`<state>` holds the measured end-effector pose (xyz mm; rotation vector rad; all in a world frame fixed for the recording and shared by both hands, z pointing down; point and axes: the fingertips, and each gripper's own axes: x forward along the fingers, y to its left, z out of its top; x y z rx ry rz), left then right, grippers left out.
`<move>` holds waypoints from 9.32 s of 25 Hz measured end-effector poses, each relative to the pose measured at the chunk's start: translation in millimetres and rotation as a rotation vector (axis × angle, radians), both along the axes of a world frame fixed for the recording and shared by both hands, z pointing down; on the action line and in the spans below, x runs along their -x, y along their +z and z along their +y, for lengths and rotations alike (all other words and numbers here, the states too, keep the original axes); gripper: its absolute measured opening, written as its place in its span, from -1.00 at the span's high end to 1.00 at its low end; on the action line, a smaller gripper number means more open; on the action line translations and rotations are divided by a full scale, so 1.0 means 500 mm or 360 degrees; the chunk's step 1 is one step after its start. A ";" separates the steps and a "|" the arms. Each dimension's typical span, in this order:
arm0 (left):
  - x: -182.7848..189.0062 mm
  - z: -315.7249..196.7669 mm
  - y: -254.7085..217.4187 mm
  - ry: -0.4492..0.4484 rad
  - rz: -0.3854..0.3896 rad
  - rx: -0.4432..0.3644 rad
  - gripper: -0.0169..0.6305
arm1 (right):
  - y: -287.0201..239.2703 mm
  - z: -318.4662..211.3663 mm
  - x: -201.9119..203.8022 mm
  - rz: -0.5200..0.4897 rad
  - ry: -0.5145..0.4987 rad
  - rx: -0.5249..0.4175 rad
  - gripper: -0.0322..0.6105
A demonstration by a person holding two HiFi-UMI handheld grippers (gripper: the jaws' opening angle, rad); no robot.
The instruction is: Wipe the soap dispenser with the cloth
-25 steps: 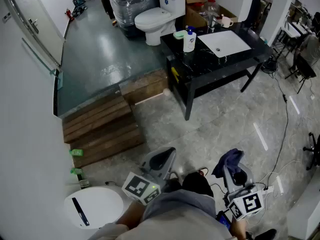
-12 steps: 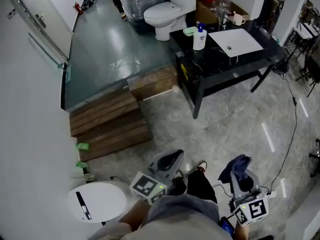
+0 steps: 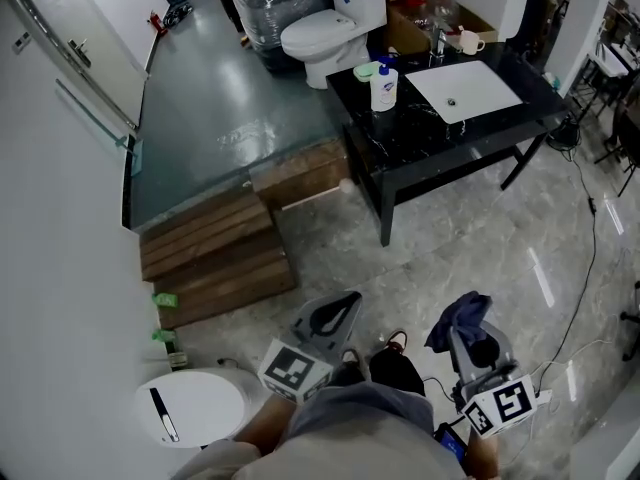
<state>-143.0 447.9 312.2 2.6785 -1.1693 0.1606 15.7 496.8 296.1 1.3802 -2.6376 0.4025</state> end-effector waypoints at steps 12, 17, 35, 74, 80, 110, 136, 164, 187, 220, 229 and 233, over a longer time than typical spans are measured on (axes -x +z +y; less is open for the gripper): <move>-0.123 -0.086 -0.008 0.0058 -0.0013 -0.0009 0.93 | 0.003 -0.083 -0.093 -0.0066 -0.0024 -0.0056 0.68; -0.173 -0.101 0.011 0.0033 0.0002 0.0046 0.93 | 0.009 -0.099 -0.153 -0.0099 0.0009 -0.0042 0.68; -0.163 -0.249 0.029 -0.0116 0.0029 0.0055 0.93 | 0.047 -0.222 -0.166 -0.0053 -0.0029 0.0065 0.67; 0.006 -0.683 -0.088 0.0016 0.0194 -0.0144 0.93 | -0.048 -0.664 0.051 0.0087 -0.0034 -0.0092 0.67; 0.013 -0.690 -0.089 0.0033 0.0216 -0.0134 0.93 | -0.045 -0.665 0.072 0.0098 -0.0067 -0.0063 0.67; -0.095 -1.013 0.004 -0.0017 0.0007 -0.0025 0.93 | 0.004 -0.986 0.017 0.0009 -0.0199 0.0007 0.67; -0.112 -1.217 0.117 -0.0385 -0.0379 0.0040 0.36 | 0.071 -1.167 -0.057 -0.0134 -0.0414 0.0073 0.67; -0.111 -1.306 0.119 -0.0352 -0.0284 0.0043 0.49 | 0.099 -1.260 0.063 -0.0001 -0.0533 0.0016 0.67; -0.081 -1.326 0.118 -0.0342 -0.0125 0.0106 0.49 | 0.174 -1.354 0.151 -0.0128 -0.0471 0.0114 0.67; -0.095 -1.331 0.117 -0.0320 -0.0120 0.0087 0.49 | 0.324 -1.334 0.128 0.0203 -0.0575 0.0412 0.67; -0.091 -1.334 0.120 -0.0333 -0.0118 0.0104 0.49 | 0.368 -1.330 0.120 0.0264 -0.0577 0.0549 0.67; -0.085 -1.331 0.120 -0.0368 -0.0099 0.0133 0.49 | 0.376 -1.330 0.121 0.0198 -0.0523 0.0636 0.67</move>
